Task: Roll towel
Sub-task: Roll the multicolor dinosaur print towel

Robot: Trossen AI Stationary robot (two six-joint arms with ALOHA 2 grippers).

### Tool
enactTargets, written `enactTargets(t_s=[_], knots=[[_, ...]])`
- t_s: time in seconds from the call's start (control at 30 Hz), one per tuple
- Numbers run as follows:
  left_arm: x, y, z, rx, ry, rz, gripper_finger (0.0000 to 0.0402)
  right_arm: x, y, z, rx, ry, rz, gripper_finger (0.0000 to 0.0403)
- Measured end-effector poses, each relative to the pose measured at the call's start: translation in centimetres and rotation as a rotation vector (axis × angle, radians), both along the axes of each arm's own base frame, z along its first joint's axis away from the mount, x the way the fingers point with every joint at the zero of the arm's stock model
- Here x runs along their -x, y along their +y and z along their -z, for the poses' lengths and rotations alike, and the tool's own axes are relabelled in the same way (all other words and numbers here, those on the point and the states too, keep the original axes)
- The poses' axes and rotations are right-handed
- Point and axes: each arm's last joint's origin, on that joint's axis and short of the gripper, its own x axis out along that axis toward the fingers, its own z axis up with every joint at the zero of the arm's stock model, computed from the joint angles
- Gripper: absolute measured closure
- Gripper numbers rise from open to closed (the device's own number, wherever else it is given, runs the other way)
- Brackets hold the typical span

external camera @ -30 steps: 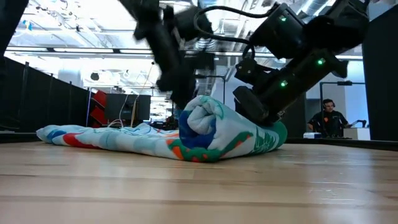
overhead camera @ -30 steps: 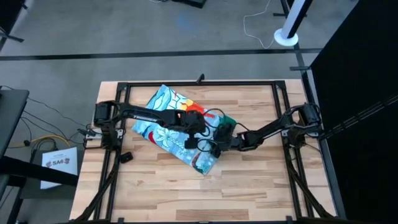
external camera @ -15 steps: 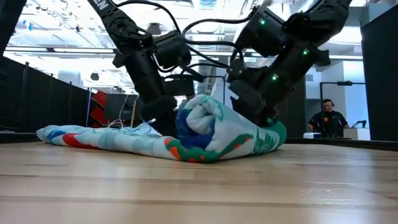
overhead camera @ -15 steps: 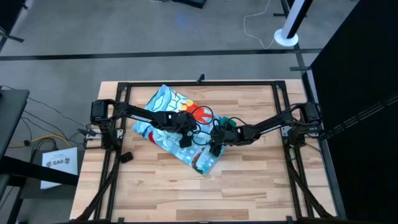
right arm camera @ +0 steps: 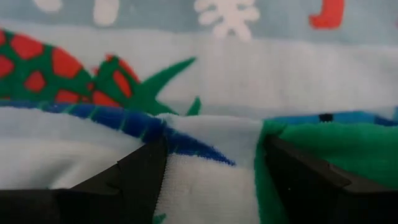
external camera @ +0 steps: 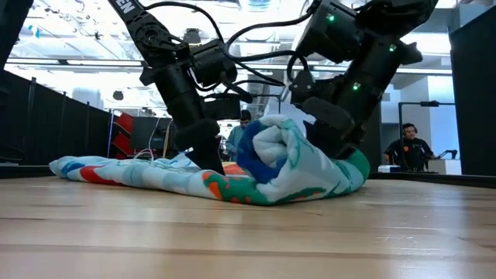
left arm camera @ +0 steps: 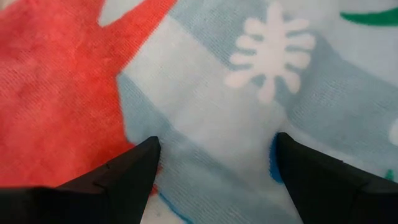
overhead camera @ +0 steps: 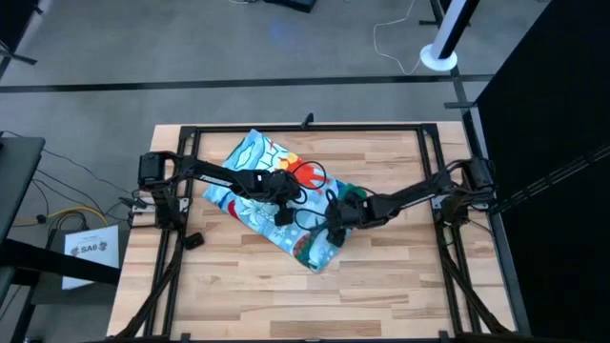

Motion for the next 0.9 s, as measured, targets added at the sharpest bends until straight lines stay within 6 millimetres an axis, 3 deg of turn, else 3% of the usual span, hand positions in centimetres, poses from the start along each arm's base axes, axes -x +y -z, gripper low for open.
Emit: enactTargets(t_s=[0.3,0.6,0.73,0.9], knots=[[0.0,0.0,0.0,0.000,0.002,-0.011,0.0095,1.3,1.2,-0.7,0.006,0.065,-0.019,0.0144],[-0.3,-0.6,-0.1,0.022,-0.049,0.026,0.0095,0.8,1.0,-0.7,0.040,0.019,-0.051,0.0144],[-0.8,-2.0,-1.5,0.007,-0.148,0.070,0.0095,0.7,0.6,-0.8,0.048,0.015,-0.055,0.0144],[-2.3,-5.5,-4.6,-0.005,-0.405,0.218,0.0095,0.6,0.4,-0.8,0.058,0.013,-0.049,0.0144]])
